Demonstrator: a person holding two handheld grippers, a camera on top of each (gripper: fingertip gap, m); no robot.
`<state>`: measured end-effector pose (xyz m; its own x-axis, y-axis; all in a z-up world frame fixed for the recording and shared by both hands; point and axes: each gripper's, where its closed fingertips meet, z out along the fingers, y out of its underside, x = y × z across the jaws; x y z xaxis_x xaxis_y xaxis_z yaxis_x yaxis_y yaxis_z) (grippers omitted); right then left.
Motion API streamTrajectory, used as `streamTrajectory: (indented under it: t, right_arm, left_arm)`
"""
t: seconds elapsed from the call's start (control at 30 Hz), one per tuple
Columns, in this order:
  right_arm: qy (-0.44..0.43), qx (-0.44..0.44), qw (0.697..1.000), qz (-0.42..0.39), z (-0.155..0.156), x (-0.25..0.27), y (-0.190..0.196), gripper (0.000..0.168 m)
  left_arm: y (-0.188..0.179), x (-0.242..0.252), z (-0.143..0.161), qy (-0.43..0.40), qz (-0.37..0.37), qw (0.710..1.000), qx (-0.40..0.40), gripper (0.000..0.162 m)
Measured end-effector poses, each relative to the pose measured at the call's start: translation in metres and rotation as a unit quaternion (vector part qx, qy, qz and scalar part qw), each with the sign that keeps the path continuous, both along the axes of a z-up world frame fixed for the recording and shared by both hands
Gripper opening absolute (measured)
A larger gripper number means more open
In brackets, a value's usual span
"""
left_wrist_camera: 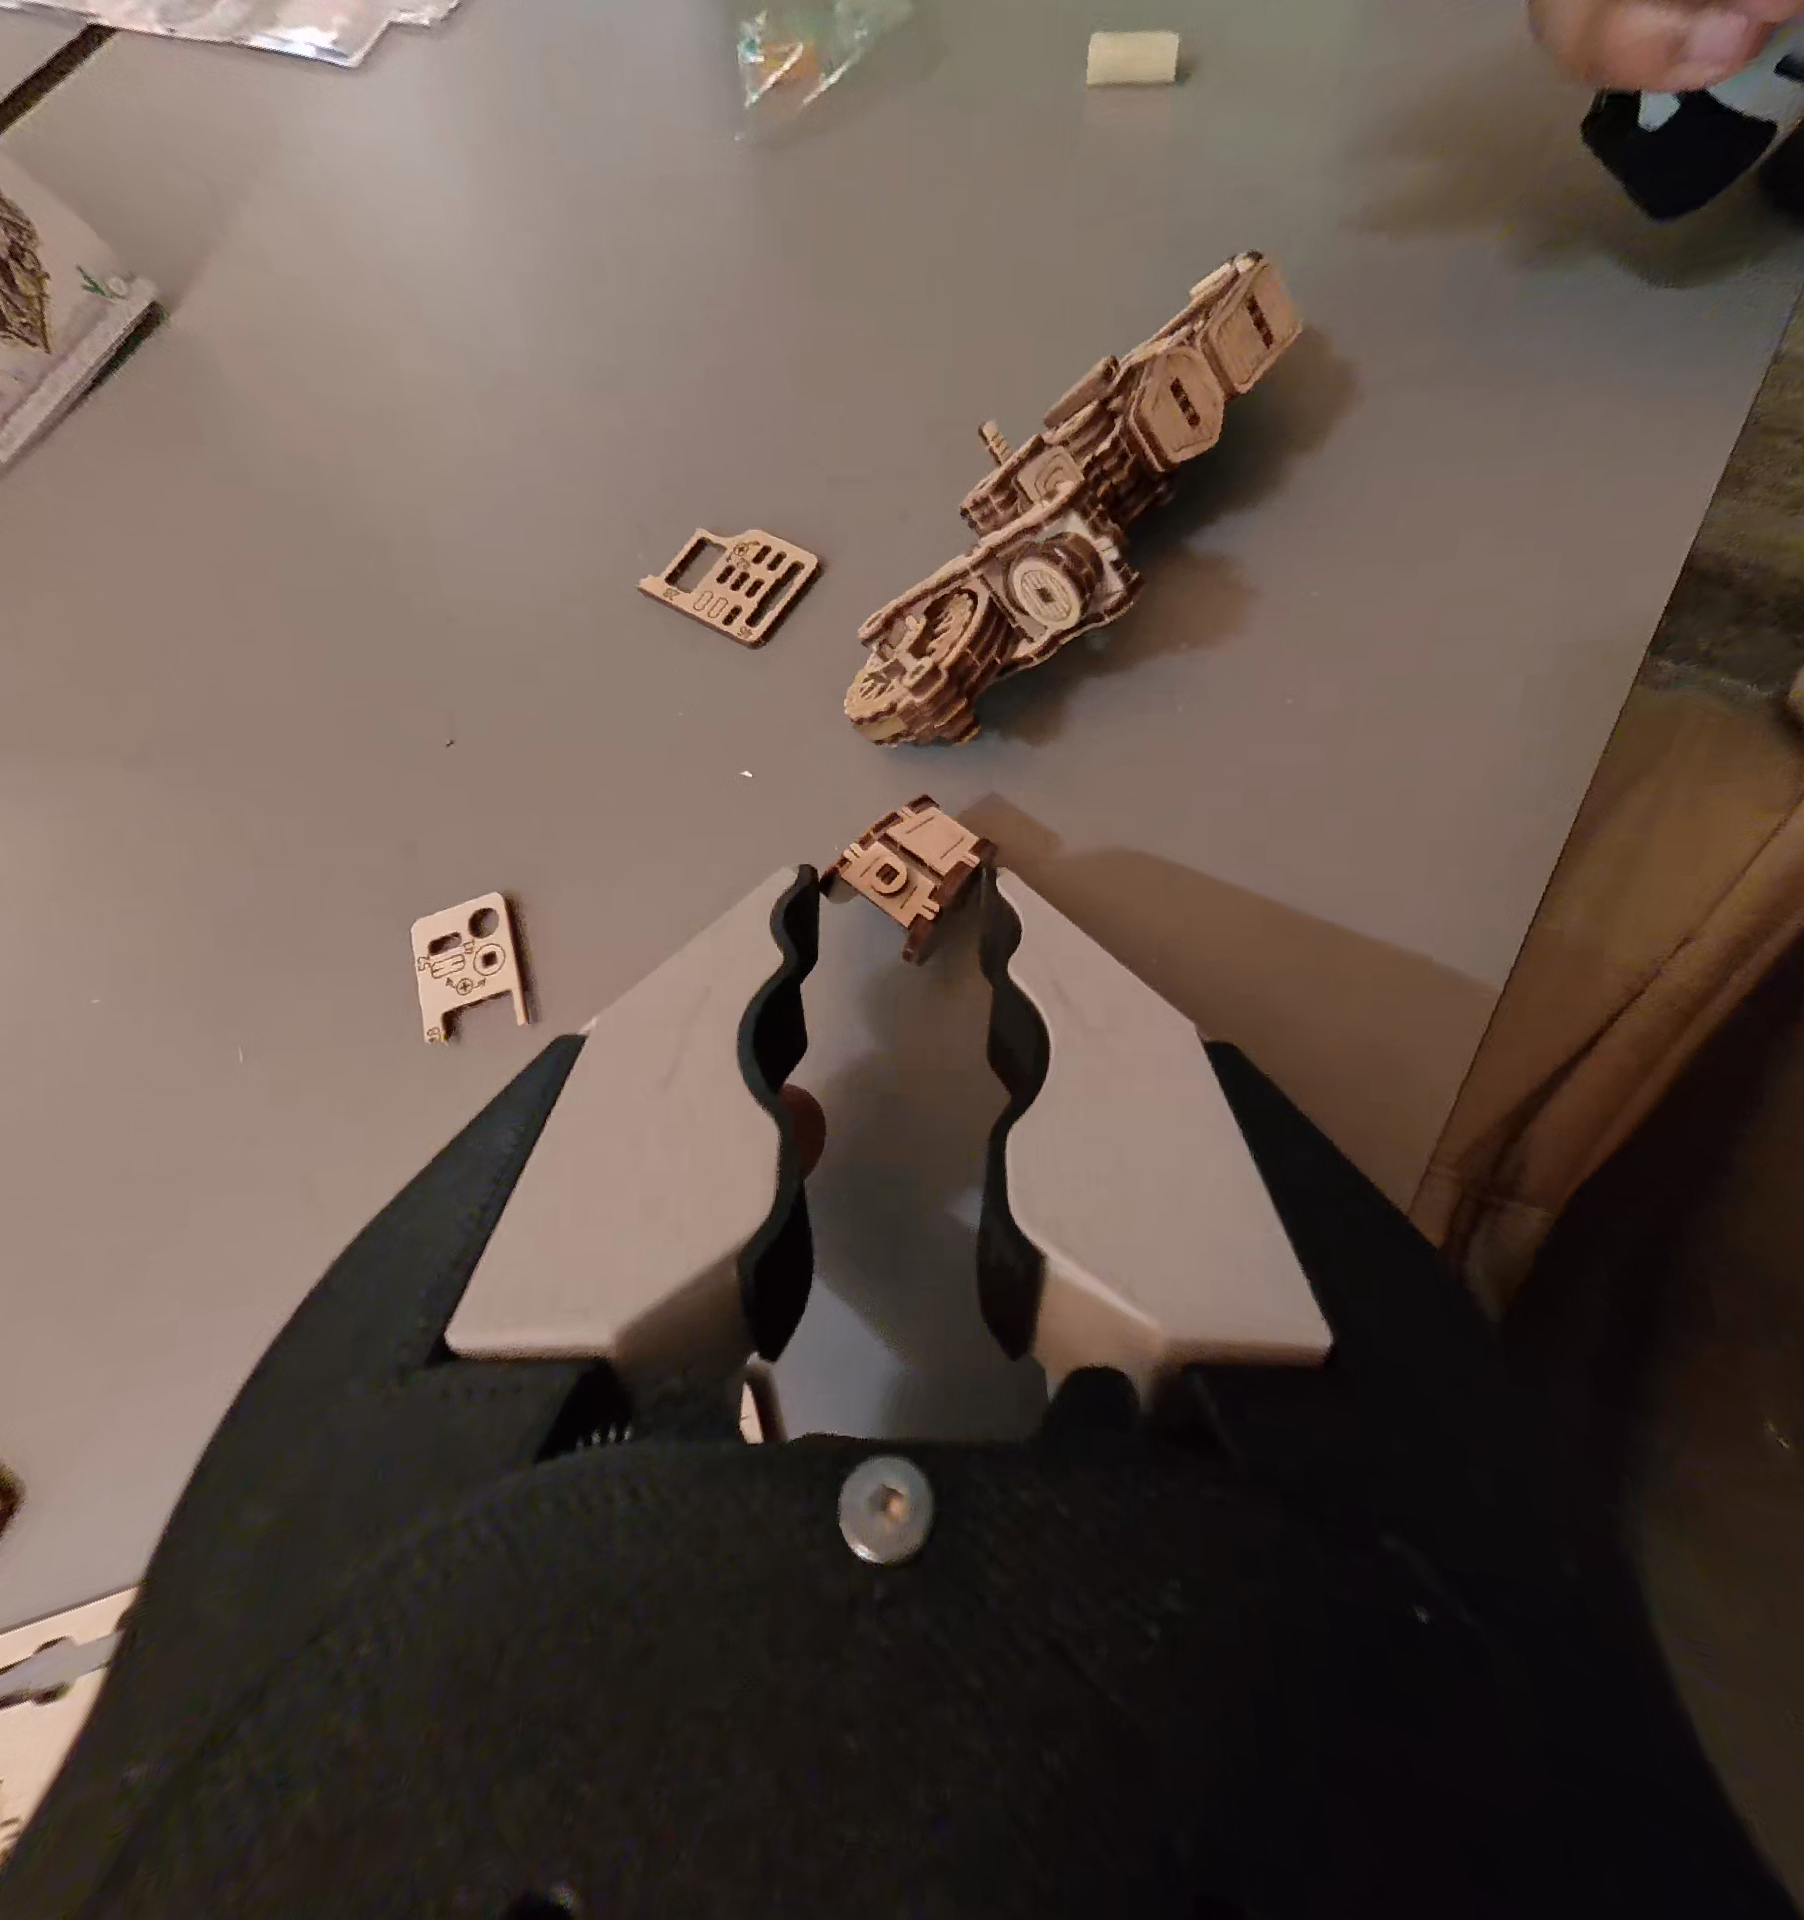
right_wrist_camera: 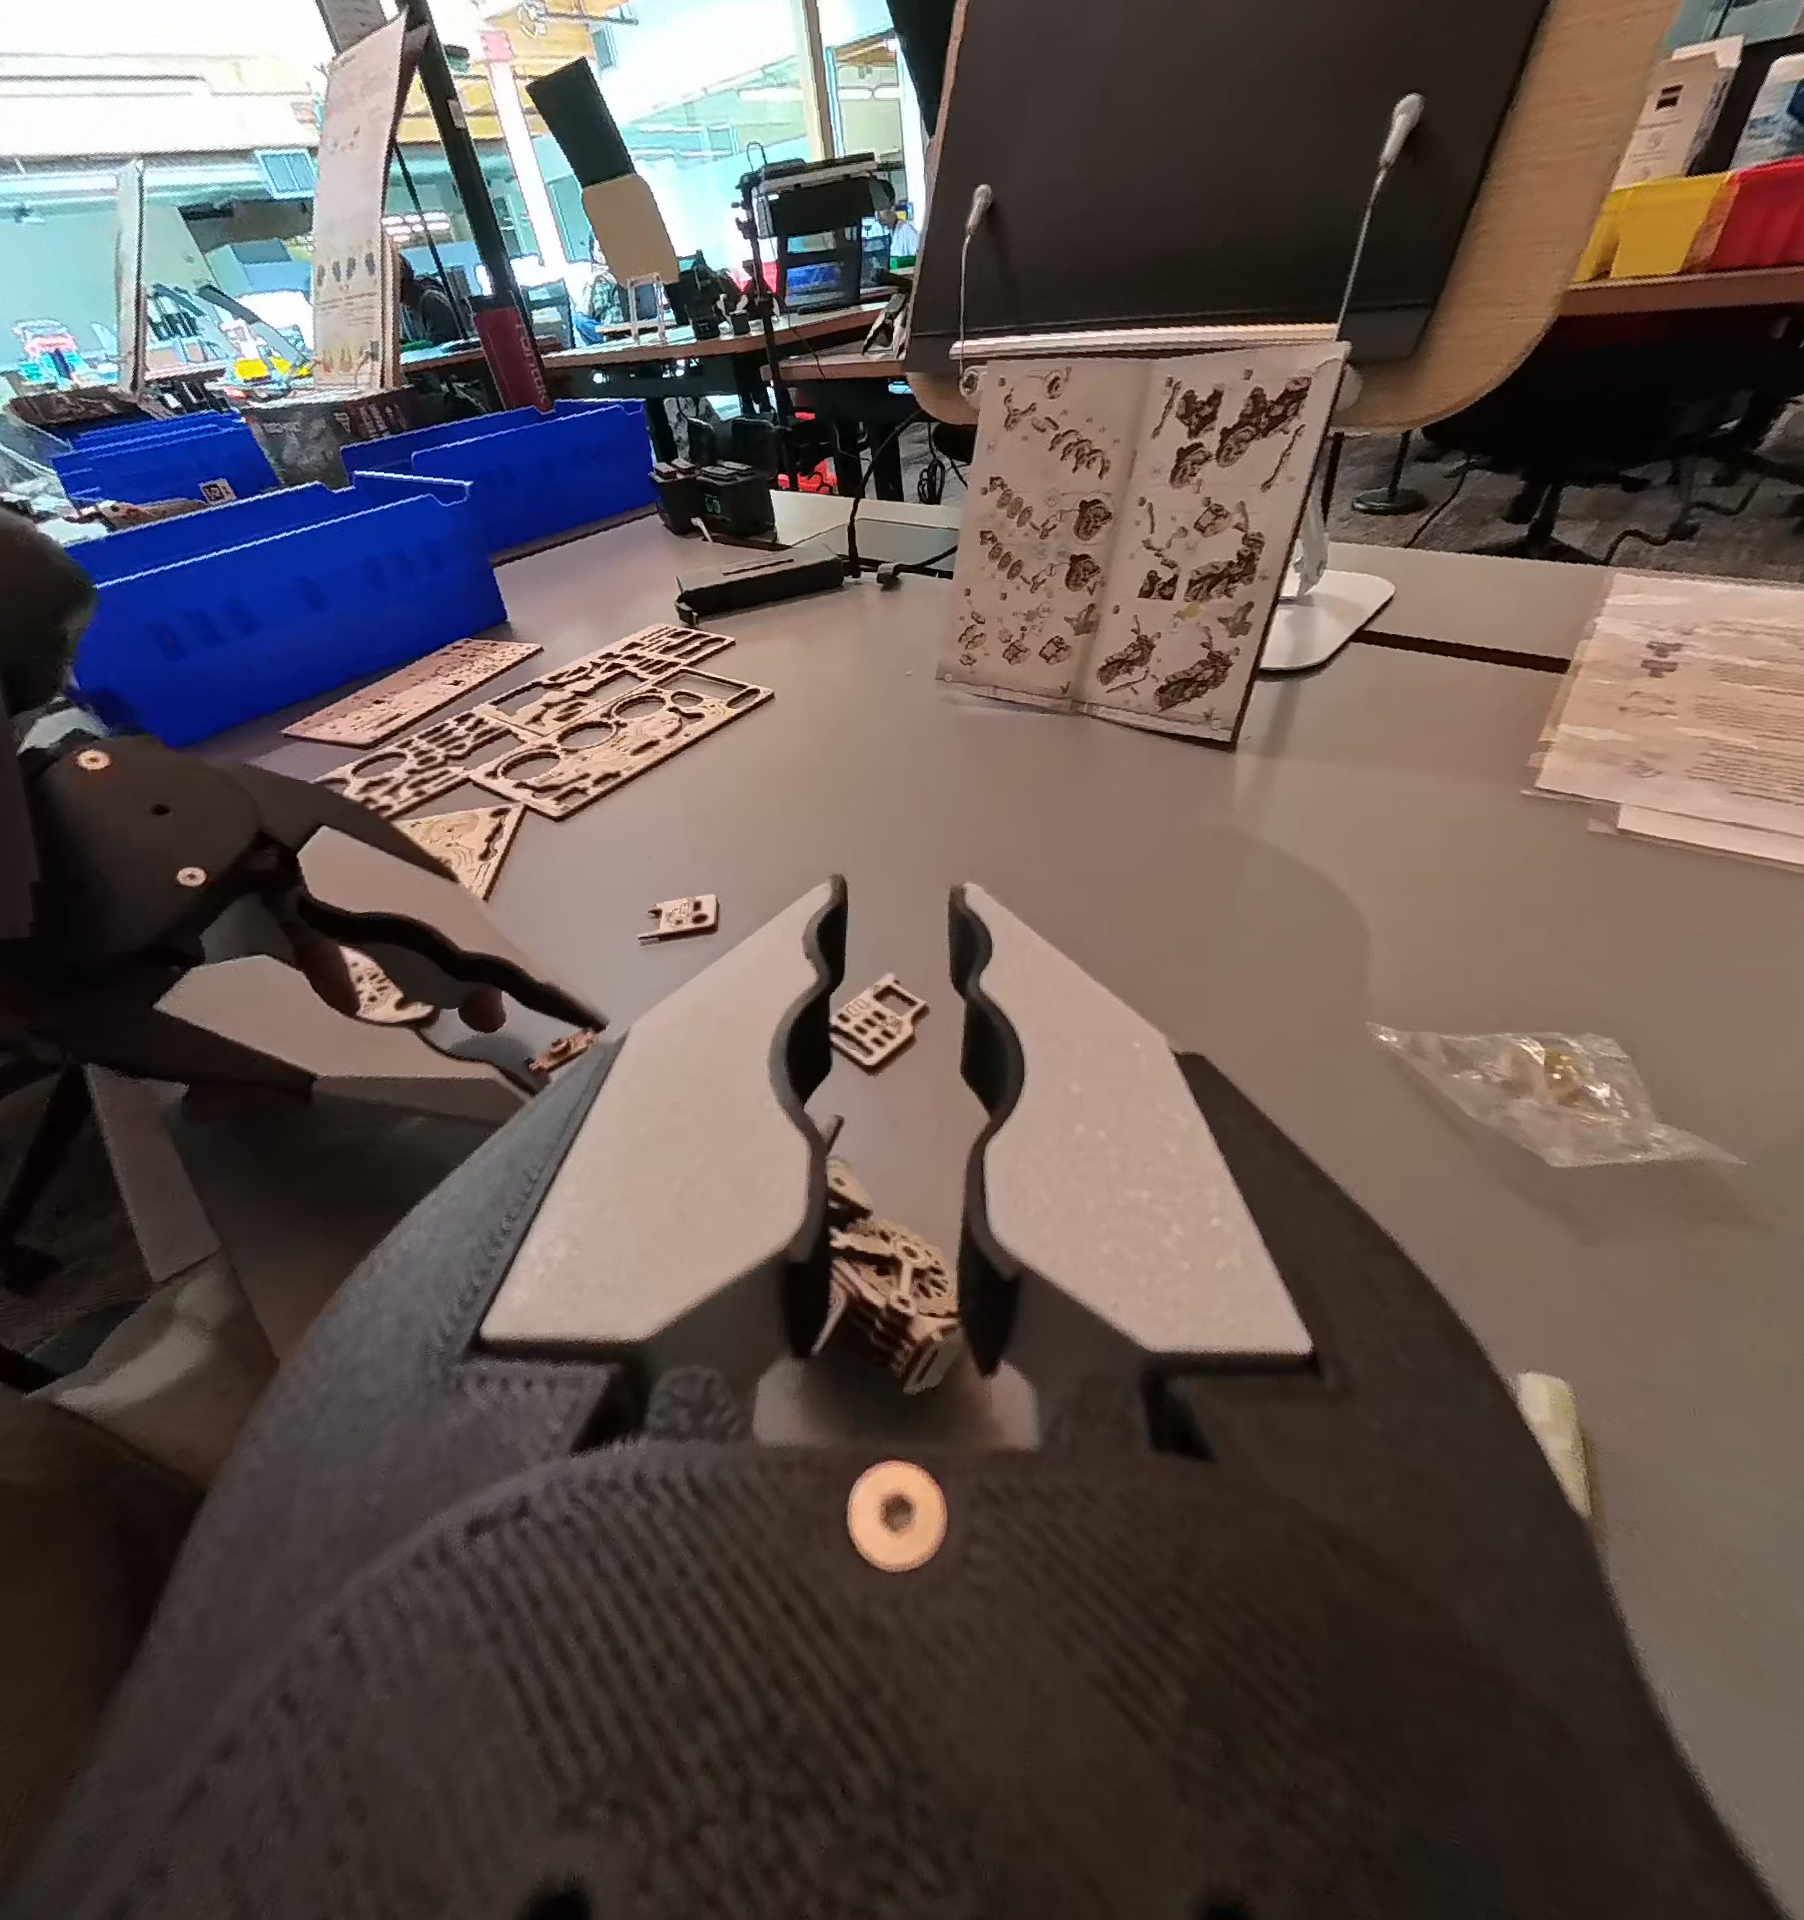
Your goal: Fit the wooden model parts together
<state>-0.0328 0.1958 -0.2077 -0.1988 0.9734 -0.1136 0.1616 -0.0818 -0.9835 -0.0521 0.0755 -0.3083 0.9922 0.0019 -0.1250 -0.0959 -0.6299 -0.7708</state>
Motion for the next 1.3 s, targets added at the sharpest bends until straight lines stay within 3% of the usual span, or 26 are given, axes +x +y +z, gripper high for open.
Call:
streamTrajectory:
  t: [0.03, 0.23, 0.4, 0.53, 0.77, 1.03, 1.3]
  right_arm:
    - [-0.001, 0.004, 1.0, 0.003, 0.0, 0.0, -0.002, 0.018]
    - [0.011, 0.026, 0.998, 0.057, 0.002, 0.002, -0.032, 0.02]
    - [0.017, -0.082, 0.975, 0.206, 0.011, 0.016, -0.082, 0.036]
    - [0.017, -0.057, 0.967, 0.25, 0.01, 0.024, -0.105, 0.041]
    - [0.068, 0.051, 0.973, 0.216, 0.017, 0.028, -0.117, 0.039]
    - [0.092, 0.061, 0.972, 0.209, 0.024, 0.031, -0.125, 0.039]
    - [0.083, 0.038, 0.973, 0.211, 0.022, 0.03, -0.125, 0.025]
  left_arm:
    - [0.0, 0.0, 0.001, -0.008, 0.0, 1.0, 0.005, 0.03]
    - [0.002, 0.004, 0.027, -0.106, -0.011, 0.991, 0.086, 0.03]
    - [0.004, 0.014, 0.067, -0.221, -0.033, 0.958, 0.182, 0.03]
    - [0.001, 0.024, 0.095, -0.296, -0.055, 0.923, 0.24, 0.03]
    - [-0.002, 0.042, 0.126, -0.449, -0.085, 0.842, 0.287, 0.03]
    - [0.002, 0.056, 0.128, -0.505, -0.095, 0.808, 0.288, 0.03]
    - [0.005, 0.061, 0.12, -0.517, -0.096, 0.805, 0.277, 0.031]
